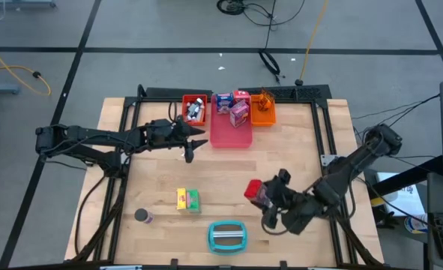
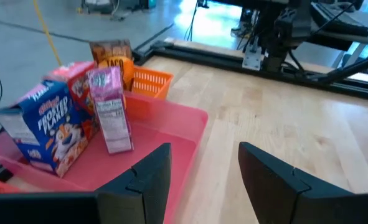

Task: Pick & Place Kitchen Items
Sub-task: Put the red seasoning can into the orange bin

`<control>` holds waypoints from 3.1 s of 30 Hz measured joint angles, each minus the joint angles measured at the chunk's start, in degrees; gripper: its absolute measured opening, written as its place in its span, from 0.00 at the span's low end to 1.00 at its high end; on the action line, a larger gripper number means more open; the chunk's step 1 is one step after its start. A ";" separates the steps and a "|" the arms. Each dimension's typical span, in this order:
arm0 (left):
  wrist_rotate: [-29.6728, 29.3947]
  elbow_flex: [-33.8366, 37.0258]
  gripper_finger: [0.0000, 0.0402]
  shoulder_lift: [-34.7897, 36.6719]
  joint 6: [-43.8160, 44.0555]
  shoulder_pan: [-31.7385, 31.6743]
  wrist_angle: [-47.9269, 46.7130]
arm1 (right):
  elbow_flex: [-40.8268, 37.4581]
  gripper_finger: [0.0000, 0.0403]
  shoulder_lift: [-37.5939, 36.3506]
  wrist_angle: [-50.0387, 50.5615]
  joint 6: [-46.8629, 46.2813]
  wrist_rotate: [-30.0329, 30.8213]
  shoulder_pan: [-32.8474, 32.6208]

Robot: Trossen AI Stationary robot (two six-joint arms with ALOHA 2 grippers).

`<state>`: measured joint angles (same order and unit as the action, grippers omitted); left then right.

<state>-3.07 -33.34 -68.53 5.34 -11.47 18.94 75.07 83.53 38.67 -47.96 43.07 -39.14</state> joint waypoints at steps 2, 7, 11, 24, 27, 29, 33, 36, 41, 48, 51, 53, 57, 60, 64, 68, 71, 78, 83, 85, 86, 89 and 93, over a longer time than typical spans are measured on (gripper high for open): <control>0.06 0.00 0.46 0.00 -0.79 0.01 1.42 | 0.00 0.71 -0.62 -2.26 5.02 0.61 1.90; -0.28 0.00 0.46 0.00 -0.63 0.01 5.98 | 0.00 0.71 -2.25 -7.39 17.98 0.48 6.89; 1.25 0.00 0.46 0.02 1.93 0.05 9.60 | 0.00 0.71 -3.10 -10.62 27.05 0.50 10.13; 3.21 0.00 0.47 0.02 5.19 1.51 22.62 | 0.02 0.71 -3.23 -18.61 45.51 0.20 19.77; 4.30 0.00 0.52 0.02 5.09 2.69 23.76 | 0.02 0.71 -3.26 -21.17 48.49 -0.05 22.20; 5.04 0.00 0.58 0.02 5.12 3.40 24.78 | 0.02 0.71 -3.26 -23.59 50.61 -3.63 24.14; 5.05 0.00 0.73 -0.42 3.70 4.96 24.79 | 0.02 0.71 -3.23 -28.96 53.04 -15.00 28.05; 5.09 0.00 0.83 -0.46 1.18 6.64 25.29 | 0.02 0.71 -3.23 -31.32 53.79 -21.23 30.50; 4.89 -0.01 0.94 -0.49 -3.15 9.75 28.85 | 0.04 0.71 -2.29 -35.26 53.81 -28.37 33.75; 3.66 -0.13 0.98 -0.46 -7.65 11.57 31.93 | 0.06 0.71 0.34 -41.06 55.32 -35.87 35.40; 1.99 -0.13 0.98 -1.17 -7.91 11.55 32.18 | 0.00 0.71 0.37 -42.47 55.72 -35.87 35.44; 1.50 -0.13 0.98 -1.66 -8.28 11.55 32.16 | 0.16 0.71 1.23 -45.18 56.35 -35.84 35.44; 1.94 -0.26 0.98 -3.07 -8.70 11.57 33.96 | 0.07 0.71 2.08 -46.24 57.37 -36.77 35.56; 3.70 -0.13 0.98 -3.08 -9.64 11.88 34.82 | 0.11 0.71 3.24 -47.62 56.51 -40.01 36.45; 5.58 -0.57 0.98 -3.23 -11.54 12.10 35.17 | 0.15 0.71 3.42 -47.39 56.07 -42.92 37.30; 5.50 -0.76 0.98 -3.21 -14.26 12.40 35.21 | 0.17 0.71 3.43 -46.19 56.01 -42.67 37.54; 5.32 -0.76 0.98 -2.96 -15.07 12.40 34.84 | 0.17 0.71 2.87 -43.38 56.04 -41.82 37.56; 5.39 -1.26 0.98 -0.61 -14.57 12.25 35.48 | -0.15 0.71 3.46 -39.70 56.21 -40.62 37.80; 5.37 -1.11 0.98 -0.61 -13.85 12.18 34.16 | 0.07 0.71 2.92 -42.05 56.21 -41.33 38.06; 4.68 -1.09 0.98 -0.70 -13.85 12.11 33.00 | -0.04 0.71 3.23 -42.24 56.44 -41.41 38.06; 4.56 -1.09 0.98 -0.74 -13.82 12.10 32.95 | -0.07 0.71 3.26 -42.50 56.51 -41.52 38.06; 4.50 -1.09 0.98 -0.68 -14.05 12.08 33.96 | -0.01 0.71 2.96 -44.85 56.56 -41.65 38.06; 4.50 -1.05 0.98 -0.80 -14.03 12.10 33.44 | -0.02 0.71 3.06 -45.41 56.58 -41.85 38.04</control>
<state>1.43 -34.39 -69.33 -8.69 0.62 52.38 75.05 86.58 -6.74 8.62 1.22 -1.10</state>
